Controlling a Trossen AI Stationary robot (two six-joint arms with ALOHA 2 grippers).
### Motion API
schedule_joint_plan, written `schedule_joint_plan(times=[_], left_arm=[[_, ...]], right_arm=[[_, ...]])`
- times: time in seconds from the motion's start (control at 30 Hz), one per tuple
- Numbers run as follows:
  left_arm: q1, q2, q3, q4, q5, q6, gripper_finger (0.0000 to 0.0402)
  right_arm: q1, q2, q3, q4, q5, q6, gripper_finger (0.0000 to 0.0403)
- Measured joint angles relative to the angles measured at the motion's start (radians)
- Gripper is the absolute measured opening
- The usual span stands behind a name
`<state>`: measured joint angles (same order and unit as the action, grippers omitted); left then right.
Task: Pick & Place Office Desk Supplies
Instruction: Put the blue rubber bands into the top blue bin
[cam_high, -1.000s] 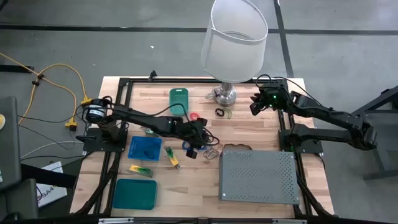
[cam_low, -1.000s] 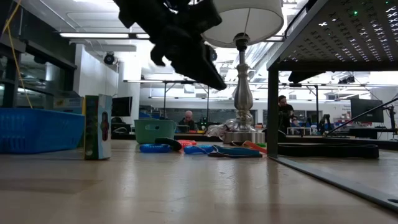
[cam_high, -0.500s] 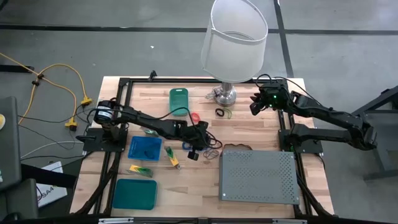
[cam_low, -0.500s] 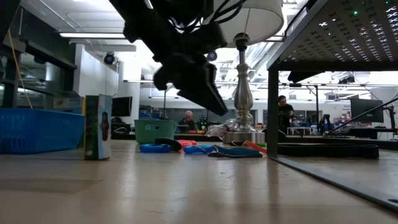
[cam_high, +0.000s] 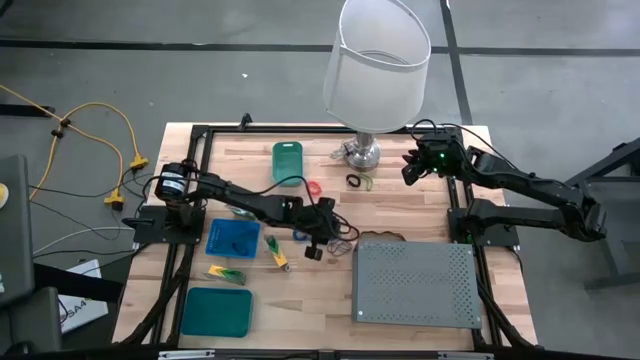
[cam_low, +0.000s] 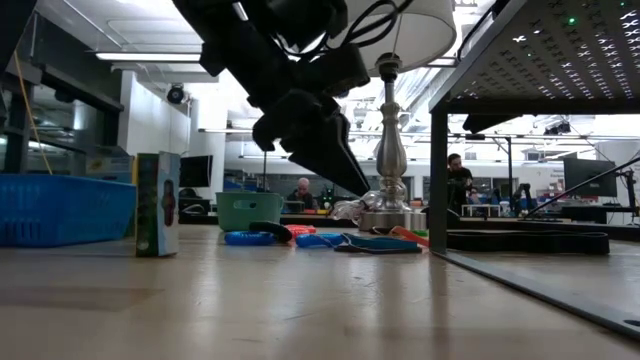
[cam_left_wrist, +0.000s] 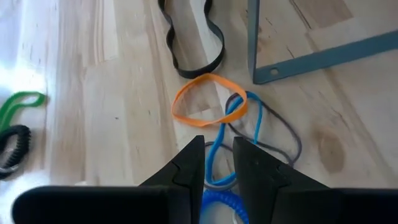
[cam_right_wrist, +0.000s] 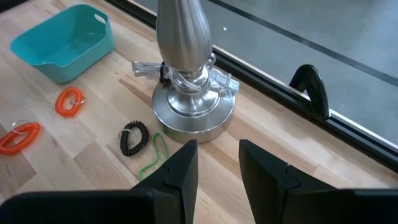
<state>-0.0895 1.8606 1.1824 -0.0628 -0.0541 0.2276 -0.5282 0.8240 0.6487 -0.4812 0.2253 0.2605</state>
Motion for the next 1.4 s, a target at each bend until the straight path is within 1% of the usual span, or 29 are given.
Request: schedule_joint_plan(times=[0.17, 0.5, 0.6, 0.73, 0.83, 1.03, 1.1, 1.17, 1.23, 1.3, 1.4], left_arm=[[-0.007, 0.000, 0.000, 0.000, -0.001, -0.096, 0.0079], [0.029, -0.001, 0.010, -0.023, 0.007, -0.390, 0.0079], [0.056, -0.001, 0.010, -0.027, 0.050, -0.460, 0.0079], [0.098, 0.005, 0.010, -0.036, 0.139, -0.533, 0.0079], [0.125, 0.018, 0.011, -0.034, 0.208, -0.547, 0.0079], [0.169, 0.038, 0.009, -0.042, 0.401, -0.602, 0.0079], [0.179, 0.059, 0.015, -0.023, 0.440, -0.611, 0.0079], [0.187, 0.061, 0.013, -0.033, 0.464, -0.619, 0.0079], [0.193, 0.070, 0.017, -0.006, 0.465, -0.622, 0.0079], [0.197, 0.071, 0.016, -0.014, 0.463, -0.624, 0.0079], [0.196, 0.072, 0.016, -0.008, 0.426, -0.625, 0.0079]], right_arm=[[0.000, 0.000, 0.000, 0.000, 0.000, 0.000, 0.0105], [0.000, 0.000, 0.000, 0.000, 0.000, 0.000, 0.0105], [0.000, 0.000, 0.000, 0.000, 0.000, 0.000, 0.0105], [0.000, 0.000, 0.000, 0.000, 0.000, 0.000, 0.0105], [0.000, 0.000, 0.000, 0.000, 0.000, 0.000, 0.0105], [0.000, 0.000, 0.000, 0.000, 0.000, 0.000, 0.0105], [0.000, 0.000, 0.000, 0.000, 0.000, 0.000, 0.0105], [0.000, 0.000, 0.000, 0.000, 0.000, 0.000, 0.0105], [0.000, 0.000, 0.000, 0.000, 0.000, 0.000, 0.0105], [0.000, 0.000, 0.000, 0.004, 0.000, 0.000, 0.0105], [0.000, 0.000, 0.000, 0.007, 0.000, 0.000, 0.0105]])
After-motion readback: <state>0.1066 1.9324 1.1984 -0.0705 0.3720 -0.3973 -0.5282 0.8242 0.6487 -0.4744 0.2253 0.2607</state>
